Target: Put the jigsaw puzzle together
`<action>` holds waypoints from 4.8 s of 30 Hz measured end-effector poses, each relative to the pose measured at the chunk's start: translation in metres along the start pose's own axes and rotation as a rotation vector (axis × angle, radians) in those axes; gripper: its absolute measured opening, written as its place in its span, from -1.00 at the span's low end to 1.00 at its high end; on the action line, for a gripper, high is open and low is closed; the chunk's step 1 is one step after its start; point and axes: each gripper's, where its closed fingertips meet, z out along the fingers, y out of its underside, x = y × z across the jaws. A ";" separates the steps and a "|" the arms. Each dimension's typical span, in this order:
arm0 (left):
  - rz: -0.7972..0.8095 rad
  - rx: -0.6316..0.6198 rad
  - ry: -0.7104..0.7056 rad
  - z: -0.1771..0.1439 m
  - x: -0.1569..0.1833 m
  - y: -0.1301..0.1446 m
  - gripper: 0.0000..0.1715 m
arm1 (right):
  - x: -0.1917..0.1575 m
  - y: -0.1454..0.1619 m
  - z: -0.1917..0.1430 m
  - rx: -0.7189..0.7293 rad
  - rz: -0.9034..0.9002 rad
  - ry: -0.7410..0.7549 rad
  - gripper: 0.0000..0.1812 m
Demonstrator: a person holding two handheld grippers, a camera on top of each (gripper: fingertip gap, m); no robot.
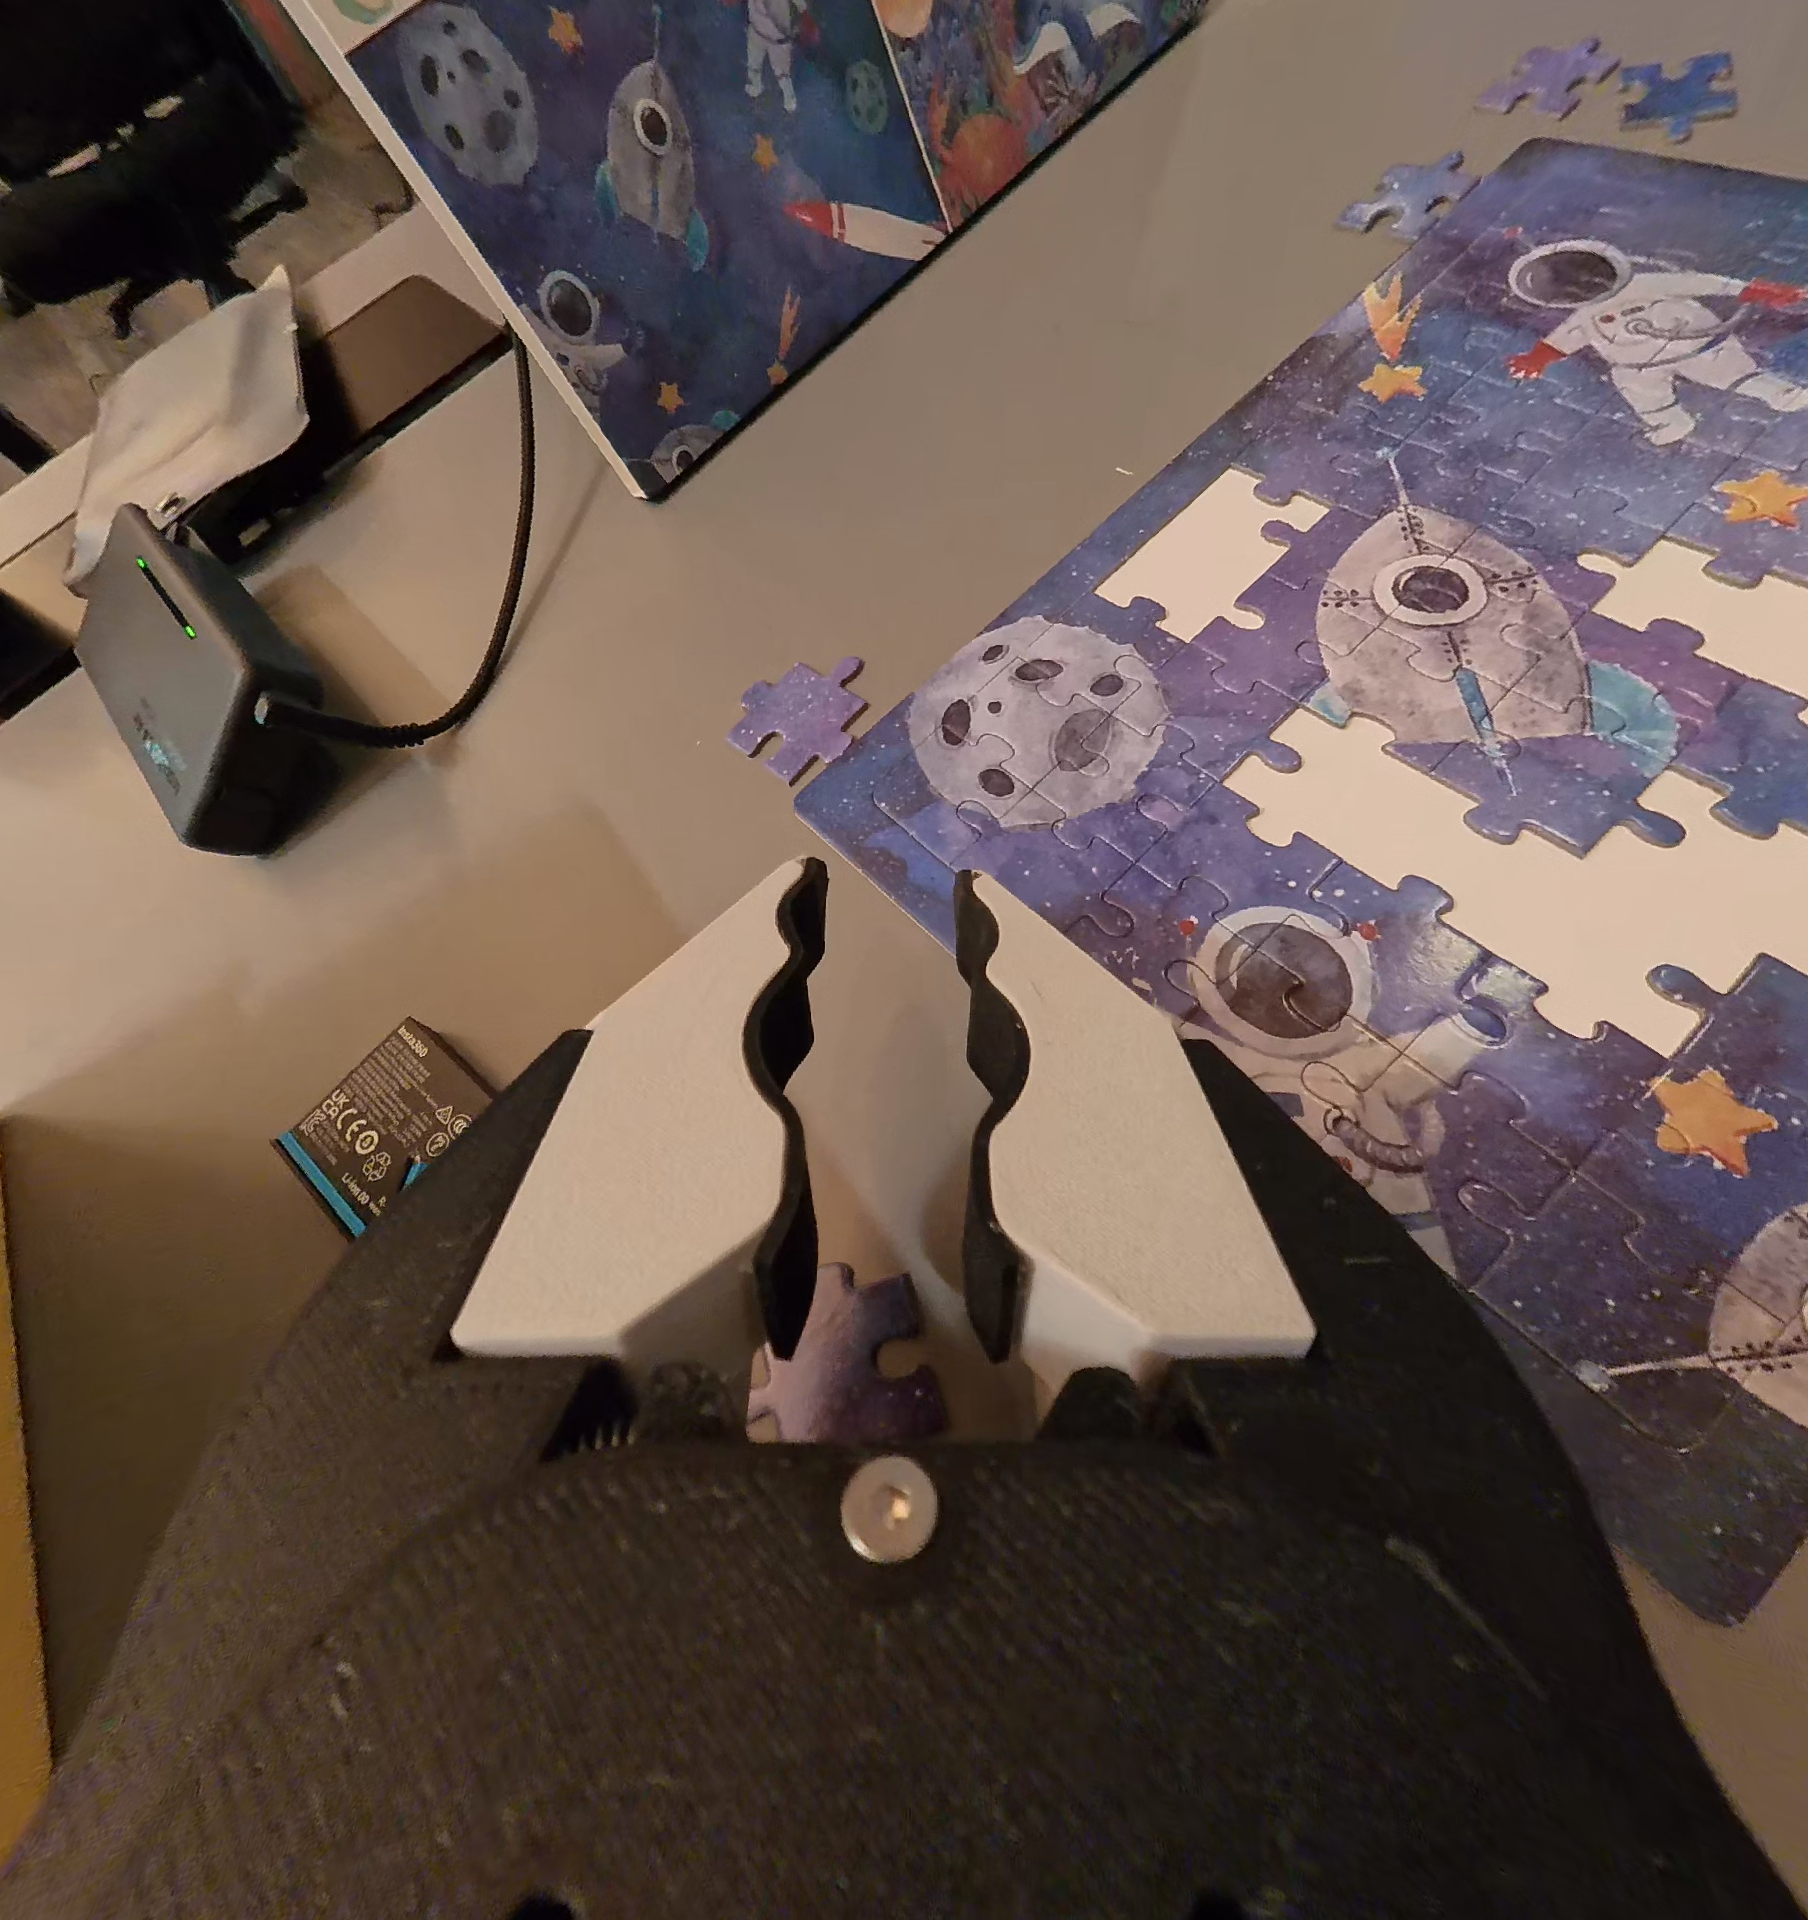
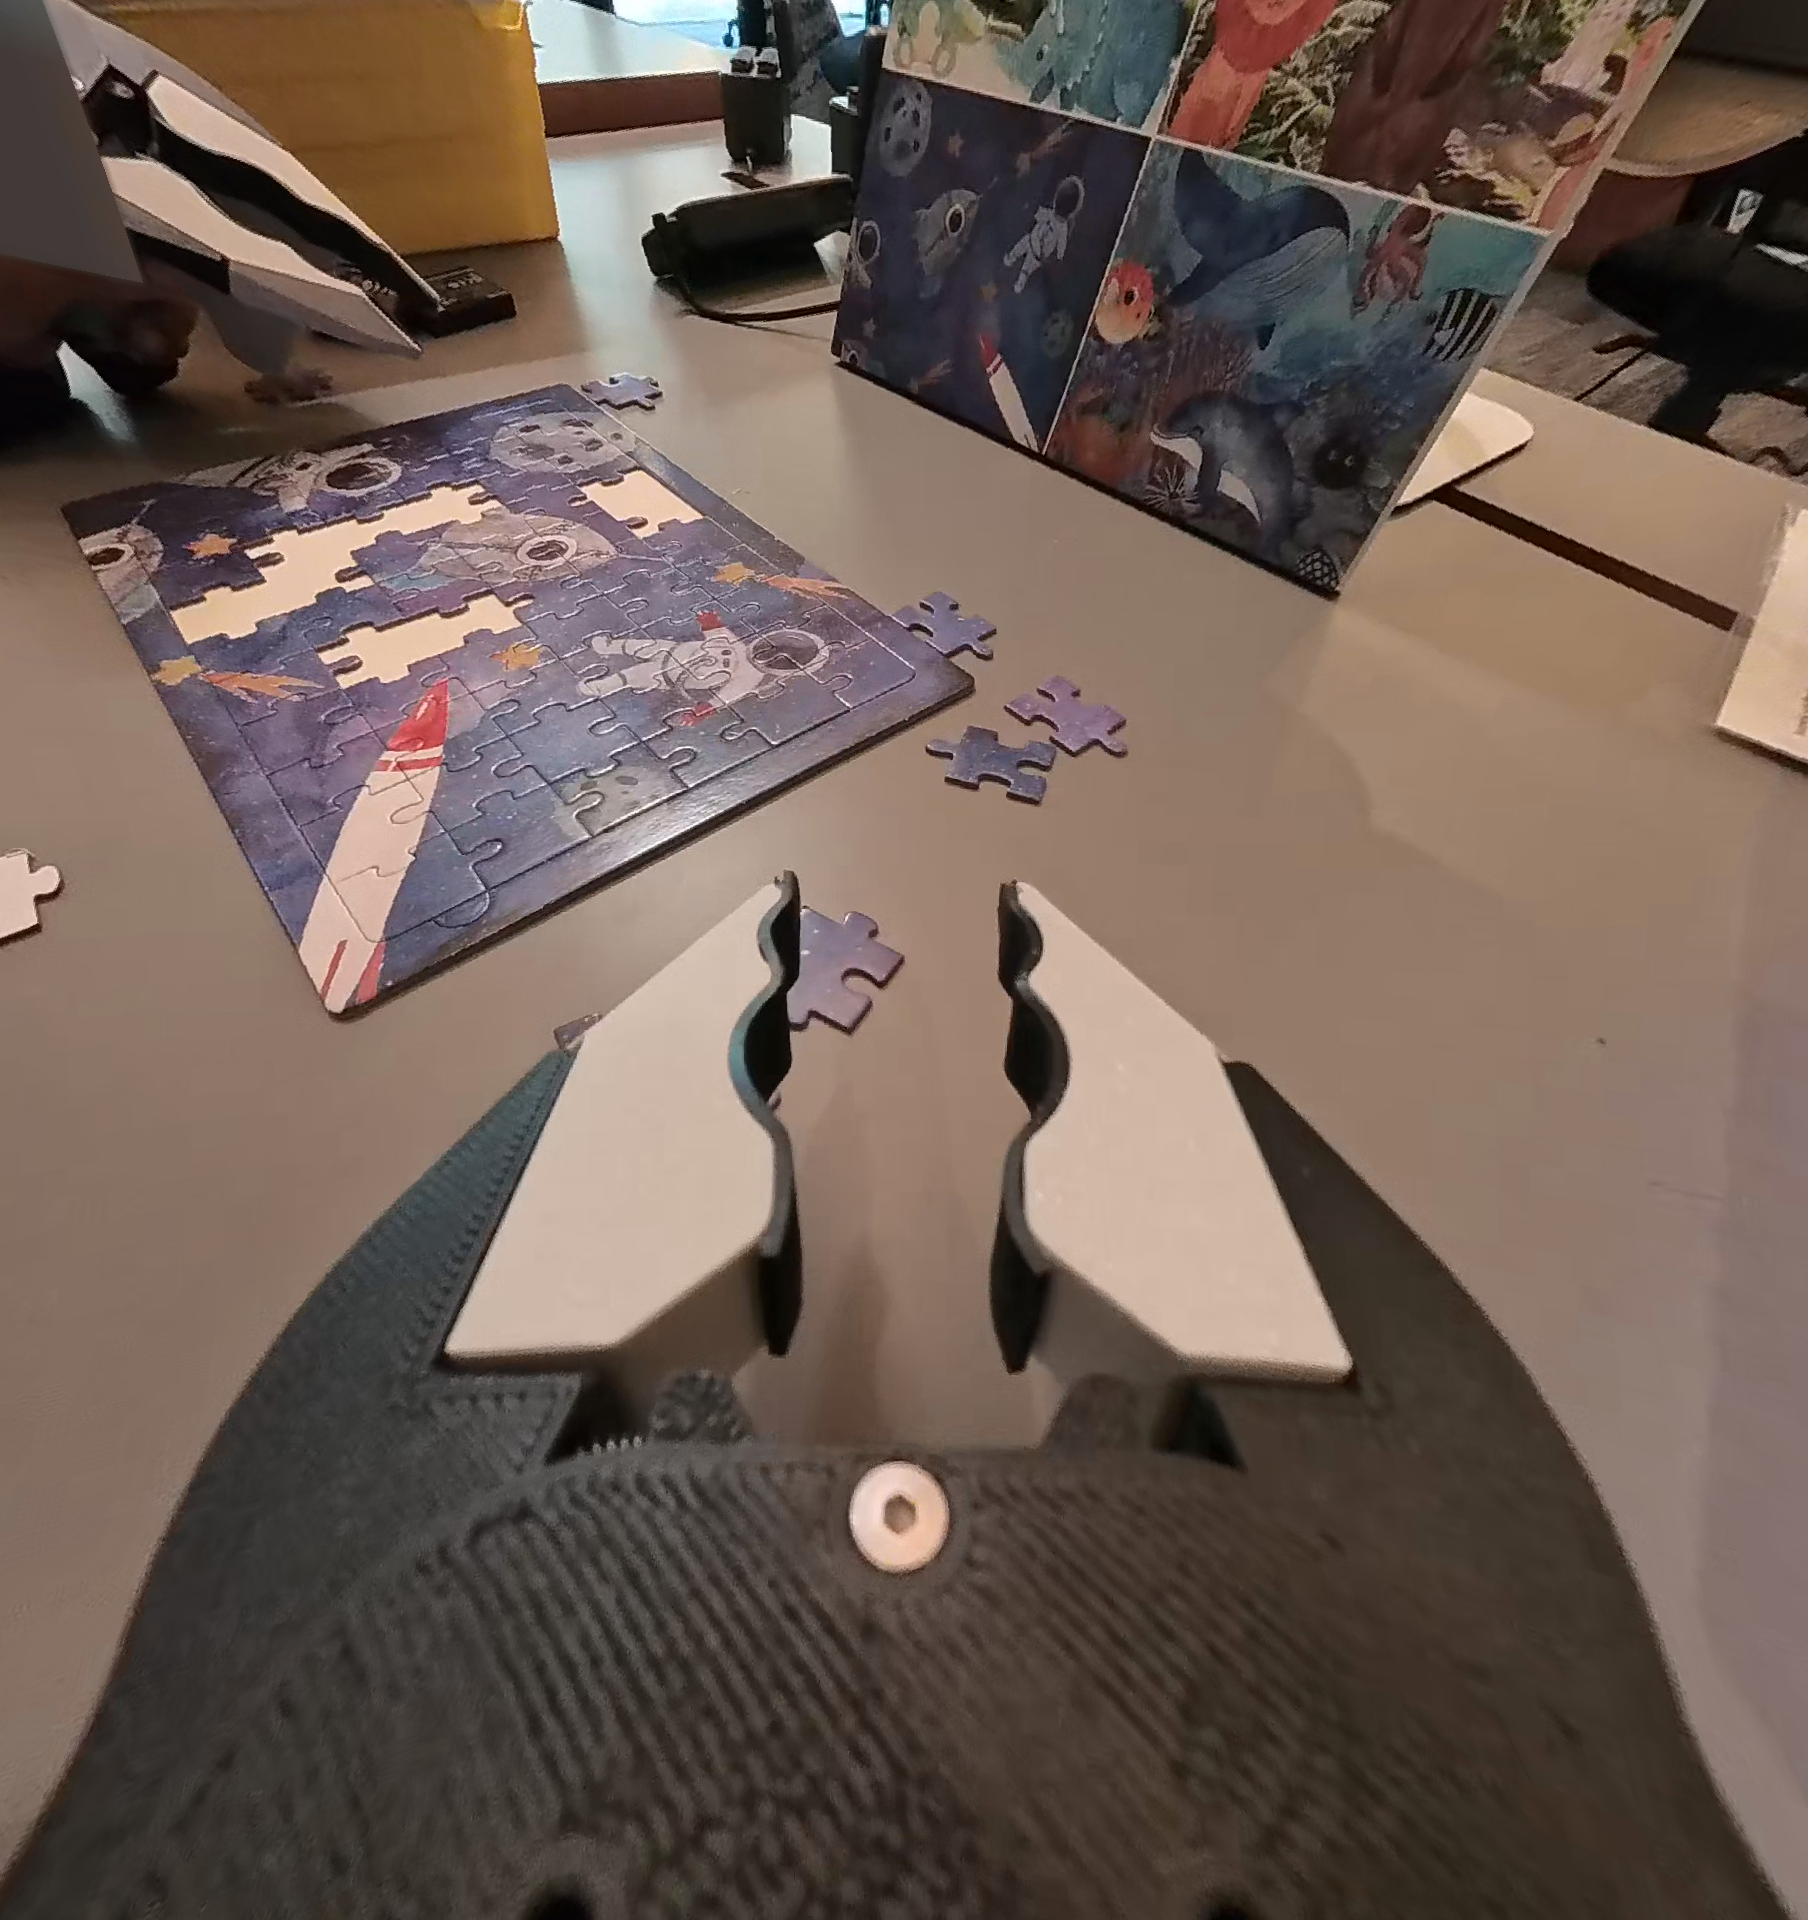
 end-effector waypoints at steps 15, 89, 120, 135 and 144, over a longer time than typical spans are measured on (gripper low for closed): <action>0.013 0.003 -0.014 -0.003 -0.006 0.005 -0.73 | 0.001 0.002 0.002 -0.019 0.000 0.004 -0.59; 0.079 -0.067 -0.054 0.006 0.002 0.008 -0.70 | 0.012 0.068 -0.032 -0.369 0.353 0.462 -0.25; 0.086 -0.084 -0.069 0.008 -0.001 0.009 -0.69 | 0.006 0.065 -0.027 -0.390 0.231 0.206 -0.68; 0.073 -0.078 -0.082 0.007 -0.003 0.009 -0.69 | -0.050 -0.044 0.077 -0.297 -0.057 -0.102 -0.68; 0.075 -0.066 -0.074 0.006 -0.001 0.008 -0.69 | -0.097 -0.068 0.188 -0.364 -0.320 -0.418 -0.68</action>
